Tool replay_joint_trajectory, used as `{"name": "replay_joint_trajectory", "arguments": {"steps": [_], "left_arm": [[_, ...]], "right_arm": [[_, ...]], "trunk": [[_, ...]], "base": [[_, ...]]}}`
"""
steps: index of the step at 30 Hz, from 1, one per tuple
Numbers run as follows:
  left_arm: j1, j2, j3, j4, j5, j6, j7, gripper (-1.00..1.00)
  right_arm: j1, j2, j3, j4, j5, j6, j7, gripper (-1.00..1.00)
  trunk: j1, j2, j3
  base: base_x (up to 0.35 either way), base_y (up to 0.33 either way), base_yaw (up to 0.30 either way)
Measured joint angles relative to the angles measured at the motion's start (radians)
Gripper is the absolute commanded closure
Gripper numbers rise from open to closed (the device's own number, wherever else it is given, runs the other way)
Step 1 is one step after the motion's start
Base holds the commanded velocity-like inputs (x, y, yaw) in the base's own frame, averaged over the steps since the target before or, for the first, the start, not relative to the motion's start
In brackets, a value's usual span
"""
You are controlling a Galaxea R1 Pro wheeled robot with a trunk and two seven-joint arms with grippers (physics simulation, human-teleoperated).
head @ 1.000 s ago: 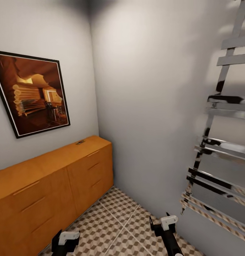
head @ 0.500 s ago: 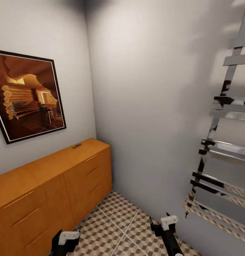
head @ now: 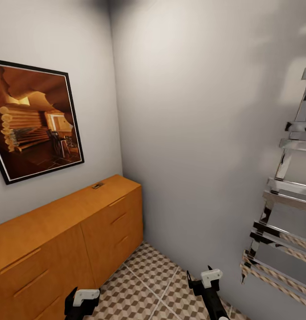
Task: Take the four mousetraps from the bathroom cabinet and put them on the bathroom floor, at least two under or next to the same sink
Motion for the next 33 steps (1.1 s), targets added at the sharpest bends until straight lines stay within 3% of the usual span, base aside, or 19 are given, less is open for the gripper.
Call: {"name": "replay_joint_trajectory", "arguments": {"steps": [10, 19, 24, 33], "left_arm": [[0.0, 0.0, 0.0, 0.0, 0.0, 0.0, 0.0, -1.0], [0.051, 0.004, -0.006, 0.01, 0.055, -0.051, 0.025, -1.0], [0.079, 0.013, -0.006, 0.002, 0.055, -0.077, 0.025, -1.0], [0.131, 0.004, -0.005, -0.002, 0.049, -0.034, 0.025, -1.0]], "right_arm": [[0.0, 0.0, 0.0, 0.0, 0.0, 0.0, 0.0, -1.0], [0.023, 0.041, 0.0, 0.002, 0.012, -0.003, -0.008, -1.0], [0.051, 0.05, 0.0, 0.002, 0.012, 0.002, -0.009, -1.0], [0.064, 0.053, 0.0, 0.002, 0.012, 0.004, -0.009, -1.0]], "trunk": [[0.0, 0.0, 0.0], [0.0, 0.0, 0.0], [0.0, 0.0, 0.0], [0.0, 0.0, 0.0]], "base": [[0.084, 0.062, 0.0], [0.0, 0.0, 0.0], [0.0, 0.0, 0.0], [0.0, 0.0, 0.0]]}}
